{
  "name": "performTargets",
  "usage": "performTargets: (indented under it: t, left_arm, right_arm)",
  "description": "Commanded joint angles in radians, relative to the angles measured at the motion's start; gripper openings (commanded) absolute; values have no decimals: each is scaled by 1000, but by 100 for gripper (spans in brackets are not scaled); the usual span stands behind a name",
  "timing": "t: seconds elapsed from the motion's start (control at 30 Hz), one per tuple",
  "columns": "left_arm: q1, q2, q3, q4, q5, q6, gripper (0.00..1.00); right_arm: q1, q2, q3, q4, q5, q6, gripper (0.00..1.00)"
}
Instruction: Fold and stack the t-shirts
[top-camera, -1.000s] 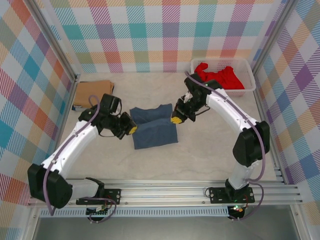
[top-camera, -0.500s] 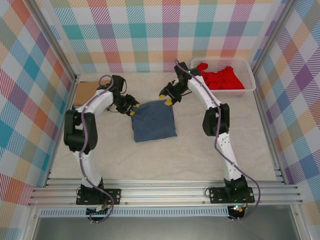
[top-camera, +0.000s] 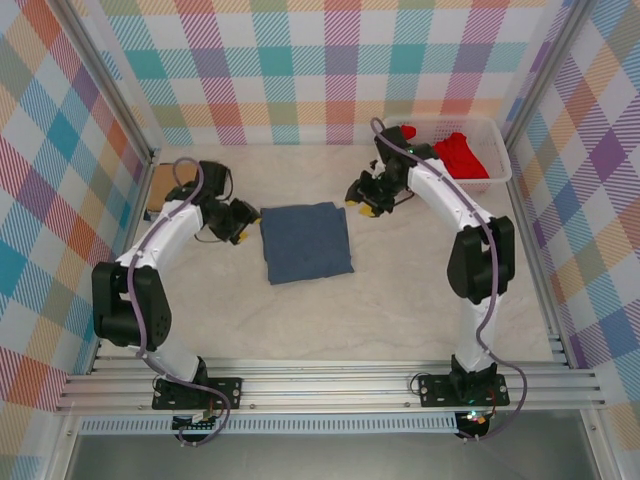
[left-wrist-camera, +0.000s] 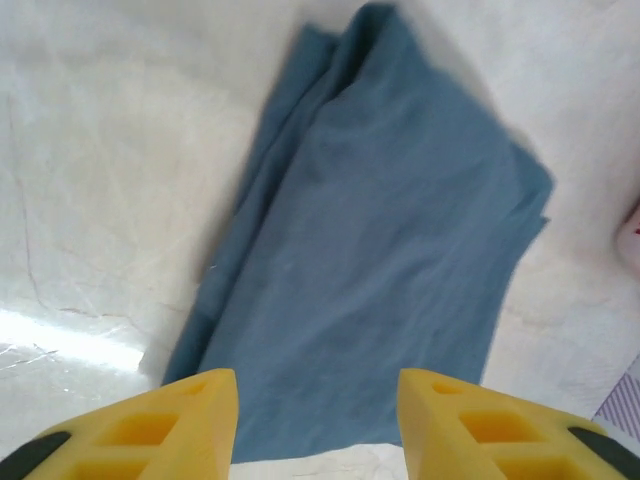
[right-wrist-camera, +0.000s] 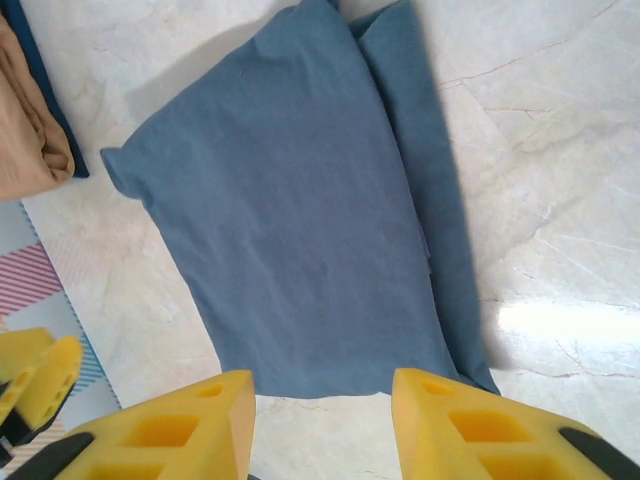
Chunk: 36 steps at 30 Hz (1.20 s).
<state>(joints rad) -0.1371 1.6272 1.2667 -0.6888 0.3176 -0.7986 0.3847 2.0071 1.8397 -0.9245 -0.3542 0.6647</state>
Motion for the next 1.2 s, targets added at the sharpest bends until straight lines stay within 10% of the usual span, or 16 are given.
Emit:
performTargets:
  t: [0.0,0.43,1.17]
  left_arm:
    - [22,84,-49,165,93,-23,44]
    - [24,324,91,187,105,27,35]
    - [-68,361,32,178,121,150,44]
  right_arm:
    - [37,92,-36,138,26,-91,44]
    - [42,404,278,39,39,-103,39]
    - [47,445,196,-59,105,-110,23]
